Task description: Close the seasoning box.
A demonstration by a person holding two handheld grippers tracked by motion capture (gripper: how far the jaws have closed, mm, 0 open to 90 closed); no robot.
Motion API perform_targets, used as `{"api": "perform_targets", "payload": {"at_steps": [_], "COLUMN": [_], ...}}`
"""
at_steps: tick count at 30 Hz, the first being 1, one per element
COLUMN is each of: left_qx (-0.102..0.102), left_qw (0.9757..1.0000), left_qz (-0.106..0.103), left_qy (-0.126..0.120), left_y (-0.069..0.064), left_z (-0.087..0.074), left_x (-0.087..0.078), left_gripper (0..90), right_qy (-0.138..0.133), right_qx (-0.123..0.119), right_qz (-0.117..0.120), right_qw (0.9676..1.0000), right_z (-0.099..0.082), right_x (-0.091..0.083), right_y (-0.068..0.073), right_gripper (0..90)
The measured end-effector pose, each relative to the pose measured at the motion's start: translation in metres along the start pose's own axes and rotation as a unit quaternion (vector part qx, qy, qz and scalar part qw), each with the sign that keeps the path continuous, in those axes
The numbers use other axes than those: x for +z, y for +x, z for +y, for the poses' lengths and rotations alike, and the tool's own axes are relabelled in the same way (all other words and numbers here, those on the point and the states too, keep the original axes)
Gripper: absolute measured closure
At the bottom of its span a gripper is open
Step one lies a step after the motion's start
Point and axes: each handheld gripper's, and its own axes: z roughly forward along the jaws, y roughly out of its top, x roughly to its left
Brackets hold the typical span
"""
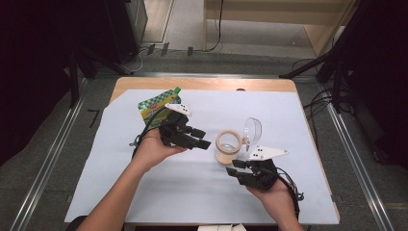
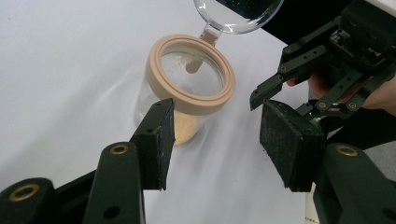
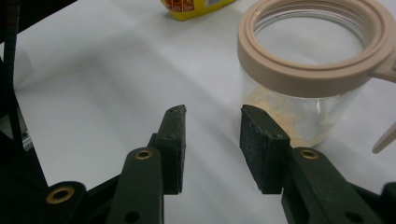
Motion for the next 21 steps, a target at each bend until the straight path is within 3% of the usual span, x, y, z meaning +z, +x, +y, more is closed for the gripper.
{"api": "perform_targets", "payload": {"at_steps": [12,21], "left_qx": [-0.019,-0.036], "left_qw": [0.9995,0.9979], "left_qz": [0.026,0.049], "left_qy": [-0.006,-0.025], "left_y": [0.007,0.012], "left_z": [-0.022,-0.038], "left_x": [-0.032,-0.06], "left_gripper": [45.9,45.9], "right_qy": [0.01,0.016], "right_qx": [-0.023,-0.04], "right_qz": [0.019,0.036], "right_qw": [0.9995,0.9984], "right_z": [0.005,0.01], "right_x": [0.012,0.02], "right_y": [0.011,0.017], "right_gripper": [56.5,55.3]}}
